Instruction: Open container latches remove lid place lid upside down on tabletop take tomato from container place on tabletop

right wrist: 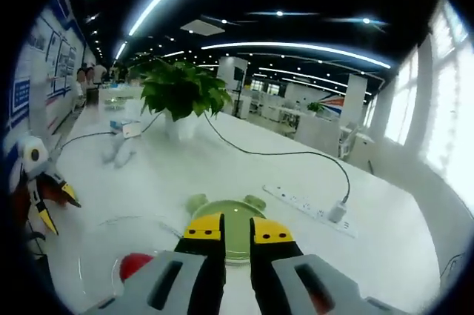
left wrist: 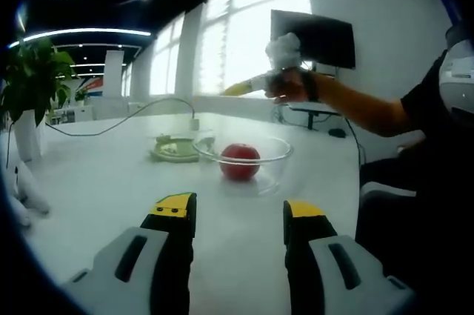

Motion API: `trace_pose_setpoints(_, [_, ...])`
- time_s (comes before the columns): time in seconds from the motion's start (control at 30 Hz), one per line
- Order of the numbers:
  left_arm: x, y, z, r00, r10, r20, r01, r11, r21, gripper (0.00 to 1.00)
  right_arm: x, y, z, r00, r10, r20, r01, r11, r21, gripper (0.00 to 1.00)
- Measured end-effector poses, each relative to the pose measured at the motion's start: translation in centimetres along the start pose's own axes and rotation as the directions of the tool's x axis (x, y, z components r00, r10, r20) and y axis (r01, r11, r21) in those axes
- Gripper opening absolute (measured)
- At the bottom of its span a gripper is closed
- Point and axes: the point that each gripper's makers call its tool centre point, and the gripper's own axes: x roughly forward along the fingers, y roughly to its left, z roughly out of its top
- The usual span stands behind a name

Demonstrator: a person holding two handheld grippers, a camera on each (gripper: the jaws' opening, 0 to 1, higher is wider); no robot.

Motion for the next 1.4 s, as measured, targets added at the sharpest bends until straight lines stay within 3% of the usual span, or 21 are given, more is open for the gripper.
trace_pose_setpoints(0.2, [0.0, -0.3, 0.3, 1.000, -0.003, 0.007, 0.003, 1.000, 0.008, 0.45, -2.4, -0.2, -0.7, 1.000, 0.005, 0.020, -0.005, 1.000, 0.025, 0.06])
trace_pose_setpoints(0.33, [0.1, -0.3, 0.1, 1.000, -0.003, 0.001, 0.003, 1.000, 0.002, 0.43, -4.0, -0.1, -2.0, 1.000, 0.023, 0.007, -0.023, 0.997, 0.079, 0.06])
trace_pose_setpoints(0.53, [0.1, -0.6, 0.4, 1.000, -0.013, 0.009, 0.013, 1.000, 0.004, 0.42, -6.5, 0.2, -2.9, 0.999, -0.002, 0.047, -0.005, 0.988, 0.153, 0.03])
trace_pose_setpoints(0.77, [0.1, -0.8, 0.9, 1.000, -0.009, 0.029, 0.009, 1.000, -0.006, 0.42, -9.6, 1.8, -5.4, 0.999, -0.006, 0.032, 0.002, 0.992, 0.127, 0.03])
trace_pose_setpoints(1.0, [0.3, -0.8, 0.4, 1.000, 0.006, 0.001, -0.006, 1.000, 0.008, 0.40, -11.2, 2.9, -7.2, 0.999, -0.010, 0.035, 0.005, 0.992, 0.128, 0.03])
trace_pose_setpoints(1.27, [0.5, -1.3, 1.1, 1.000, -0.002, 0.025, 0.002, 1.000, -0.009, 0.40, -13.3, 4.3, -8.8, 0.995, -0.044, 0.086, 0.030, 0.988, 0.153, 0.04])
trace_pose_setpoints(1.4, [0.5, -1.4, 0.8, 1.000, 0.000, 0.012, 0.000, 1.000, -0.001, 0.40, -14.4, 5.2, -9.0, 0.987, -0.037, 0.159, 0.007, 0.982, 0.187, 0.04])
